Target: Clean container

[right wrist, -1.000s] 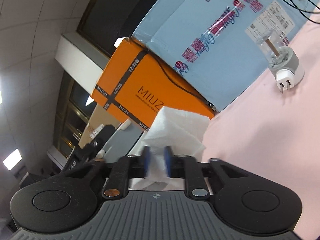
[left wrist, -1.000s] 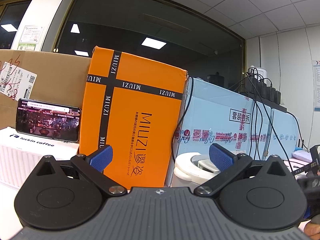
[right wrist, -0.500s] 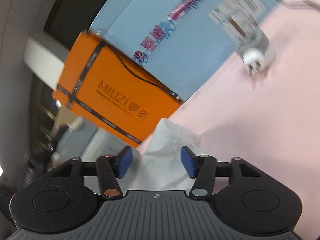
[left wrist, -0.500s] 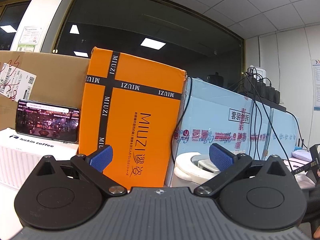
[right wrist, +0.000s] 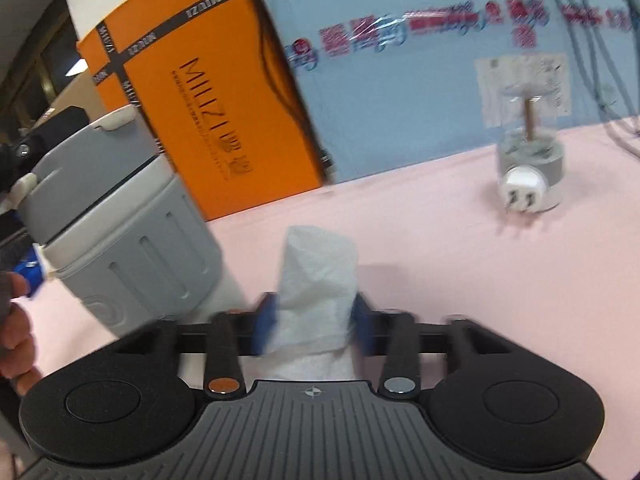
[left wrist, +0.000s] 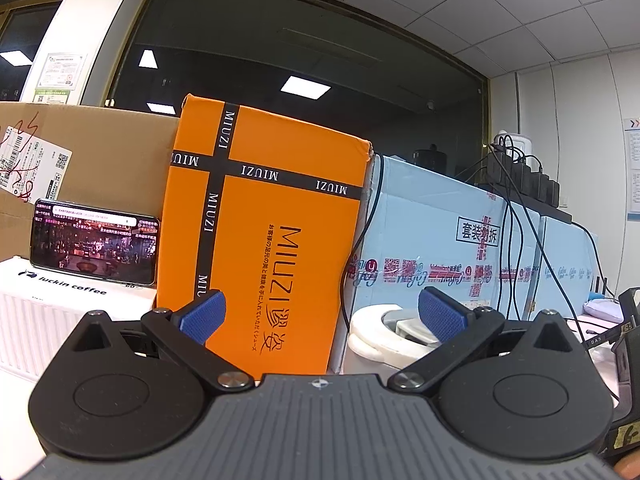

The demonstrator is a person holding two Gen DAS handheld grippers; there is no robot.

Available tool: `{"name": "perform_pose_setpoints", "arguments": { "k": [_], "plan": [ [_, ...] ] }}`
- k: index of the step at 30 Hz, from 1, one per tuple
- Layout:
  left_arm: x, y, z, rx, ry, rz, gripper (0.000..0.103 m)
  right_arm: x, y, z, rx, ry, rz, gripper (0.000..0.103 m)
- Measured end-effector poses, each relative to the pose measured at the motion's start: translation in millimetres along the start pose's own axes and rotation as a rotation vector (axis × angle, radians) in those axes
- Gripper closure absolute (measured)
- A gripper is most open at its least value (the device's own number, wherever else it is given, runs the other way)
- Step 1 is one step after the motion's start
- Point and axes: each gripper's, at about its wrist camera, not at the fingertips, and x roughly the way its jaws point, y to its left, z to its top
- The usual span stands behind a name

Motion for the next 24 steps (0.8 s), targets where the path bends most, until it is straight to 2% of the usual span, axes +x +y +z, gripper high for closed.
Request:
{"name": "perform_pose_setpoints", "arguments": {
  "k": [1,2,5,8,11,12,15,19,24],
  "plan": [
    [0.1,0.3,-0.1,0.001,0.000,0.000,0.000,-1.7,-4.5,-0.5,0.031,-0.003,0.021,0.090],
    [0.4,0.5,-0.3,0.000,0.000,0.000,0.000,-5.9,-9.7,0.5,0.074,-0.025,0.052,0.091],
    [1.2,1.4,-1.2,-0.005,0.001,-0.002,0.000,-22.9,-23.4,9.0,0.209,-0.121,0.160,0.091],
    [0.0,1.6,-0.7,-0.010,0.002,-0.003,0.000,-44.1,-33.1,17.2,0.366,-0.230,0.333,0.091],
    [-0.1,0.9,-1.6,-0.009,-0.001,-0.003,0.000,-50.8,-38.5,24.2,0.529,-0.270,0.459,0.091],
    [-0.1,0.7,-1.9,-0.008,-0.002,-0.003,0.000,-49.7,-39.5,25.4,0.567,-0.269,0.475,0.091],
    [0.1,0.4,-2.9,-0.010,-0.003,-0.003,0.000,-40.7,-40.8,20.4,0.669,-0.232,0.516,0.091],
    [0.8,0.7,-3.2,-0.017,-0.002,-0.005,0.000,-25.0,-44.2,6.9,0.737,-0.176,0.474,0.091],
    [-0.3,0.9,-2.5,-0.026,-0.003,-0.008,0.000,-24.5,-42.0,-5.5,0.675,-0.186,0.396,0.091]
  ]
}}
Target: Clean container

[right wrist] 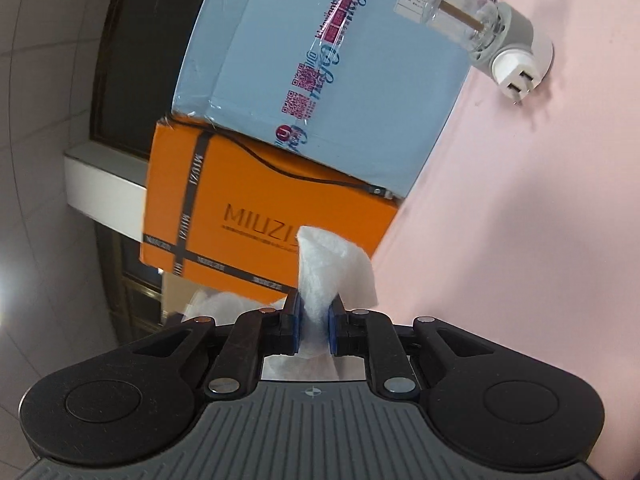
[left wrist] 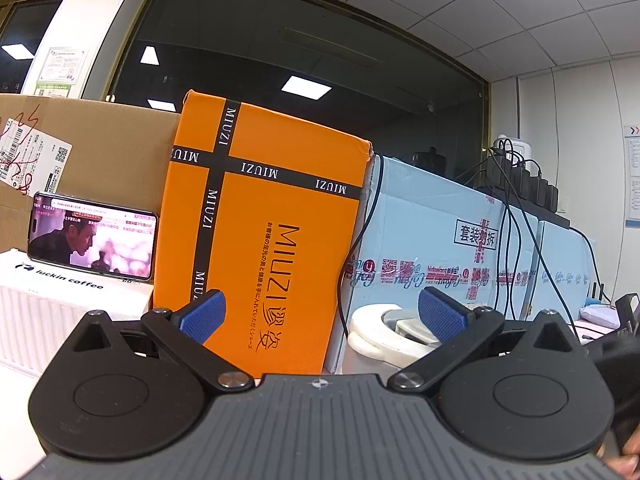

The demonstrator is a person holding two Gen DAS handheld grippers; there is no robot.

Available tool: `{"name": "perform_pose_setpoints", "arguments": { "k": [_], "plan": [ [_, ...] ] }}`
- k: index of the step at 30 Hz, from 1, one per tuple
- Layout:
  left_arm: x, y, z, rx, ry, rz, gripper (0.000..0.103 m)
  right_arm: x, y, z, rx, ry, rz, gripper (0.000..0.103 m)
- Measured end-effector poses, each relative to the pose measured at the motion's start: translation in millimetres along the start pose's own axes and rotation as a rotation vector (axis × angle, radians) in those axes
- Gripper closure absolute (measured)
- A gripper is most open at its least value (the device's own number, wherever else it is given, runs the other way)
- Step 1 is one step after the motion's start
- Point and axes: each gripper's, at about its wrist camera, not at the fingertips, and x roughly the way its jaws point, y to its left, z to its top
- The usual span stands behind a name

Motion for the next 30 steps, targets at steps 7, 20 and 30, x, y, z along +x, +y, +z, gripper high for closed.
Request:
{"name": "perform_pose_setpoints", "arguments": {
  "k": [7,20,30],
  "plan": [
    [-2.5,-0.7,-1.9,-0.010,-0.014,-0.002,0.000,-1.1,6.2,-14.4,-0.240,0.011,-0.155,0.091],
    [-23.7,7.5,-5.0,-0.052,-0.109,0.091,0.000,-48.8,69.1,-47.2,-0.738,0.103,-0.188,0.090],
    [-42.9,27.0,-9.6,-0.072,-0.093,0.192,0.000,-41.4,87.0,-85.6,-0.977,0.211,-0.275,0.036]
  ]
}}
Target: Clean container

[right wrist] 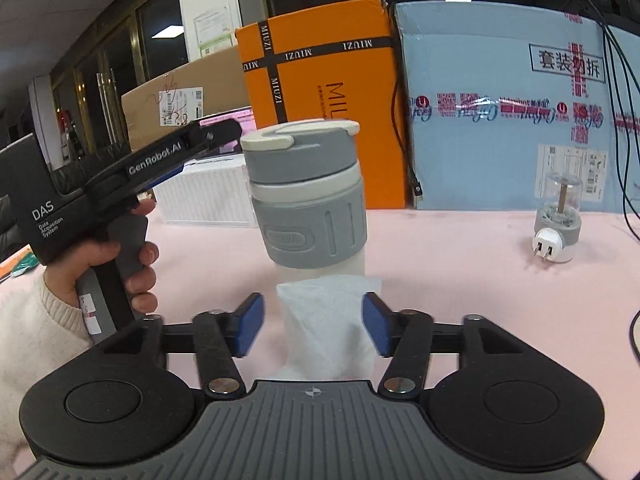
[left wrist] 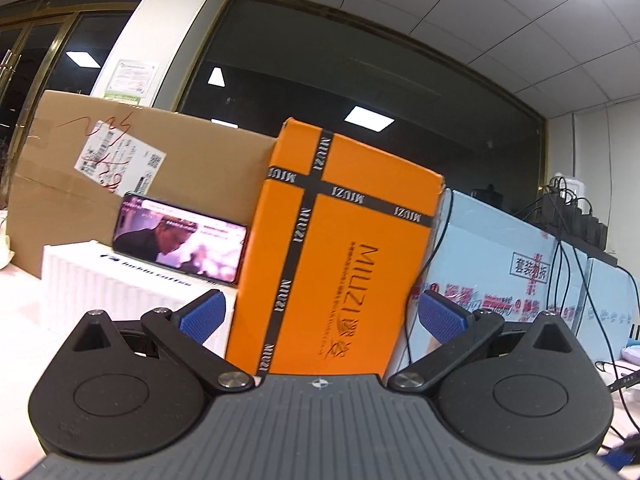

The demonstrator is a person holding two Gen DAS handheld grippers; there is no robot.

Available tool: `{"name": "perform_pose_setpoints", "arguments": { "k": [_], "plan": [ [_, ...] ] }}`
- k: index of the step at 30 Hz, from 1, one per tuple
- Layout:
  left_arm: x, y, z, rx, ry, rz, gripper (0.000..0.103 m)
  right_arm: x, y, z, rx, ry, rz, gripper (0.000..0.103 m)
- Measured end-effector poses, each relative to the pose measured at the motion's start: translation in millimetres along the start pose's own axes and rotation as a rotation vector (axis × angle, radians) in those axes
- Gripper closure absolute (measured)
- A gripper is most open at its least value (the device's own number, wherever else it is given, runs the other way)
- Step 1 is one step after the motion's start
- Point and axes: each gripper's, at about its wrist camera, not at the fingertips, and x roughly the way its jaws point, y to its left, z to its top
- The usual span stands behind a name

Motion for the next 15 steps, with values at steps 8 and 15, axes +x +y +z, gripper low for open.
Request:
{"name": "perform_pose_setpoints", "arguments": {
  "k": [8,15],
  "plan": [
    [-1.7,15.0,-0.8,-0.006,0.024,0.069,0.000,-22.0,6.0,13.4,-0.030,-0.116,-0.033,0.002],
    [0.1,18.4,-3.5,0.052,-0.006,0.107,0.000,-32.6,-8.5,28.4,-0.053,-0.277,-0.097,0.000]
  ]
}}
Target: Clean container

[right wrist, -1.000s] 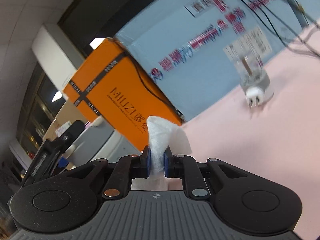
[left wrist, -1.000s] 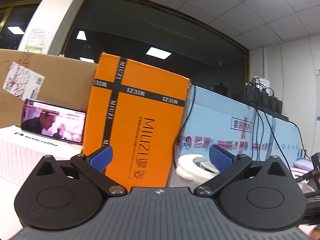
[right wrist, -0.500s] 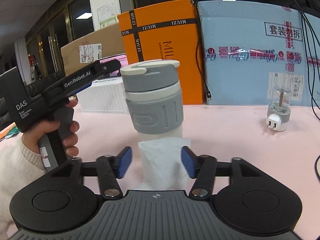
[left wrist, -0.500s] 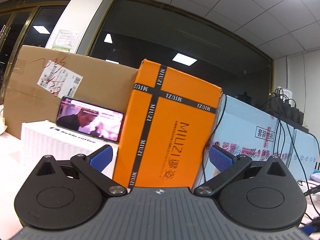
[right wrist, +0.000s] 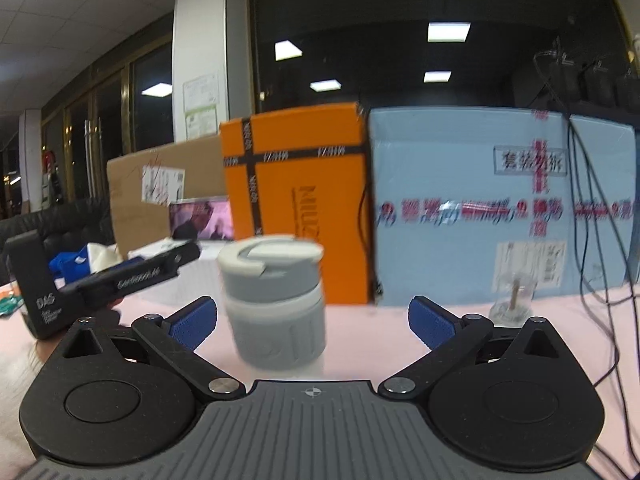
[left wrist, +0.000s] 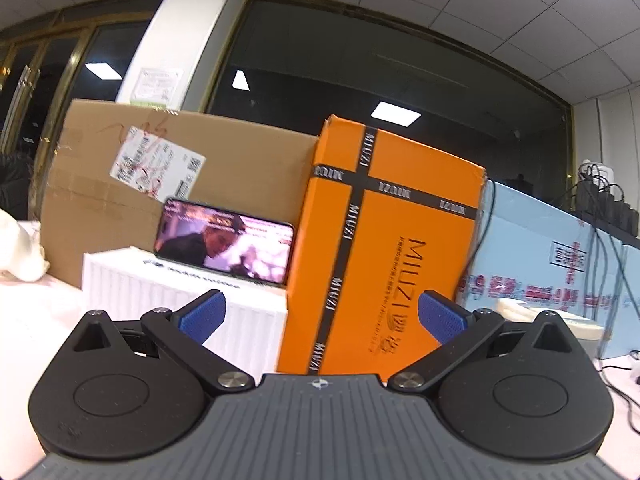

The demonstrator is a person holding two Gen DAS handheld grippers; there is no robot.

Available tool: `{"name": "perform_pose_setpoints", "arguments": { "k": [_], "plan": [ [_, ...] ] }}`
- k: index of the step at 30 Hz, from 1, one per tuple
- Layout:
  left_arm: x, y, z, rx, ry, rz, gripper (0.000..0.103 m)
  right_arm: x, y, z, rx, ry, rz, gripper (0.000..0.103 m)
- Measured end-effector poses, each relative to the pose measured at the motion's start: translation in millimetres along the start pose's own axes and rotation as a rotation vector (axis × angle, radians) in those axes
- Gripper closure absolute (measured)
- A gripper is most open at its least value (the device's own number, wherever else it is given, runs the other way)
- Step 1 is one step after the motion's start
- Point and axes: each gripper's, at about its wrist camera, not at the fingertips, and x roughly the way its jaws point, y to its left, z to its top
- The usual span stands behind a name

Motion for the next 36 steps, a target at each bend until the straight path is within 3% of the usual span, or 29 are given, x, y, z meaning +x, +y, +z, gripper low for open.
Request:
{"name": "perform_pose_setpoints", "arguments": {
  "k": [5,13,26,30,36],
  "plan": [
    [10.1,3.9,-2.8,0.041,0.041,0.046,0.000,10.5,-23.8,-4.5,-0.035,-0.137,-0.080,0.000],
    [23.2,2.4,-6.4,0.107,0.096,0.081,0.000,60.5,-67.7,-18.7,-0.047,-0.143,-0.236,0.000],
    [50.8,-7.2,-17.9,0.181,0.257,0.139,0.000,113.0,-92.5,-38.0,0.002,0.080,-0.299,0.000],
    [64.7,-2.7,-25.5,0.169,0.339,0.191,0.000,132.3,-93.3,-42.5,0.002,0.196,-0.289,0.000],
    [72.5,-0.9,-33.1,0.182,0.393,0.245,0.000,141.4,-94.9,-46.8,0.034,0.262,-0.301,0.000]
  ]
}}
